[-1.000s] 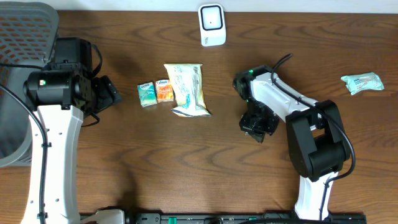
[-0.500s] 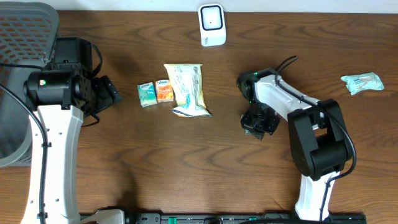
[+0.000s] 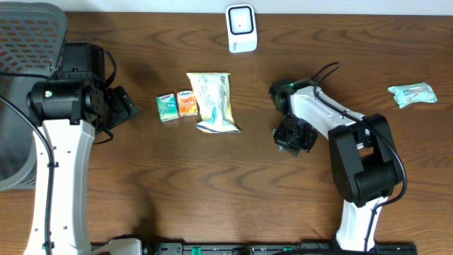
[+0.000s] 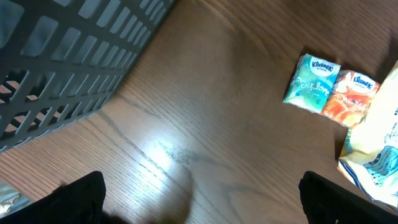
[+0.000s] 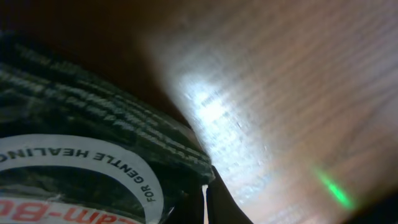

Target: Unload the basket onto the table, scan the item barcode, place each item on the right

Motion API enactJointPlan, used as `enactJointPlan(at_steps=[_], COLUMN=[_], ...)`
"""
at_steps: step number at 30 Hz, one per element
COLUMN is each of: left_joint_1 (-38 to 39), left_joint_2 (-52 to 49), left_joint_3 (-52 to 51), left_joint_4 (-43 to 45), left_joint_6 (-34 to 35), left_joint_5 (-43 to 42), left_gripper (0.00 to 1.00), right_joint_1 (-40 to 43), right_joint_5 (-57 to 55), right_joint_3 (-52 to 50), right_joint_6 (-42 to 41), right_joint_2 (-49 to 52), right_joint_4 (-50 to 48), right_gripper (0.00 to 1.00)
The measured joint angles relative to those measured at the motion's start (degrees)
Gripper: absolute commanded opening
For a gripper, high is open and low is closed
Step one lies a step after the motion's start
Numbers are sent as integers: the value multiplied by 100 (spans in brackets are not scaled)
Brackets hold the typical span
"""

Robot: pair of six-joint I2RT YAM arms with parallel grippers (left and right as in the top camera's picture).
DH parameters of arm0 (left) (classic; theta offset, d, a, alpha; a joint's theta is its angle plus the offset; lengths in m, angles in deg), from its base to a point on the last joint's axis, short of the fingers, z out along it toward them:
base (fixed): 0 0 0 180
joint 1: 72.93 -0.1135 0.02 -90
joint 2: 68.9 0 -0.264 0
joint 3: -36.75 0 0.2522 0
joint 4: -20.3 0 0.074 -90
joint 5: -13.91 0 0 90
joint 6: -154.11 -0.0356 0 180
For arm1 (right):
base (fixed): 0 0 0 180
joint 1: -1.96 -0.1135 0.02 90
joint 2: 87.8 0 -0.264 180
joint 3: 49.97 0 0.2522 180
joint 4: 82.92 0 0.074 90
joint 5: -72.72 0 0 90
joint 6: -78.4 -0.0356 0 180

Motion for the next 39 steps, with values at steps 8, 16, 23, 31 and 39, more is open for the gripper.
enactJointPlan(at_steps=[8,16,23,31,39], left_joint_1=[2,2,2,0,0], left_joint_2=[0,0,0,0,0], left_joint_3=[0,0,0,0,0], left_joint_4=[0,0,0,2,2], left_joint_6=[0,0,0,2,0], left_joint_5=[0,0,0,0,0], left_gripper=[97,98,98,98,98], right_joint_1=[0,0,146,308,321], right_joint_5=[-164,-116,428,1196,1484], right_joint_3=[9,72,354,1226,1537], right_joint_6=[551,1360,1923,2422,2697], right_joint_2=[-114,-138,-13,70,70], right_joint_4=[-726,-1458,-1674,-1082,-789], right_gripper=[1,1,1,17,70])
